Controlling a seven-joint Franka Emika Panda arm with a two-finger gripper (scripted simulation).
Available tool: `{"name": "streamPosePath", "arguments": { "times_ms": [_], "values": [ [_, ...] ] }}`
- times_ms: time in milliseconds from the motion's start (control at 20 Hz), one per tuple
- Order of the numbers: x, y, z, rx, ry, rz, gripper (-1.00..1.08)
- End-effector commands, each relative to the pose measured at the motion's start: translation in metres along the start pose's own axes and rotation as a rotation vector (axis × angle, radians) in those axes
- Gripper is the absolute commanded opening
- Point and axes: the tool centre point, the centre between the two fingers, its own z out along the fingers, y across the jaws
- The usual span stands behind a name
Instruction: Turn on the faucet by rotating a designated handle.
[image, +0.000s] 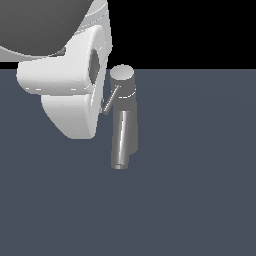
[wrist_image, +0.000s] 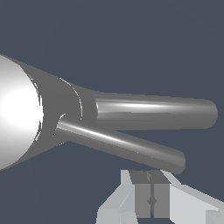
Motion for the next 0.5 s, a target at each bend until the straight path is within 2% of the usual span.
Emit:
{"name": "streamPosePath", "arguments": {
  "times_ms": [0, 450],
  "values": [
    [0.012, 0.001, 0.0, -0.001, 0.009, 0.015, -1.0],
    [0.028, 0.004, 0.001, -0.003, 0.011, 0.018, -1.0]
  ]
}}
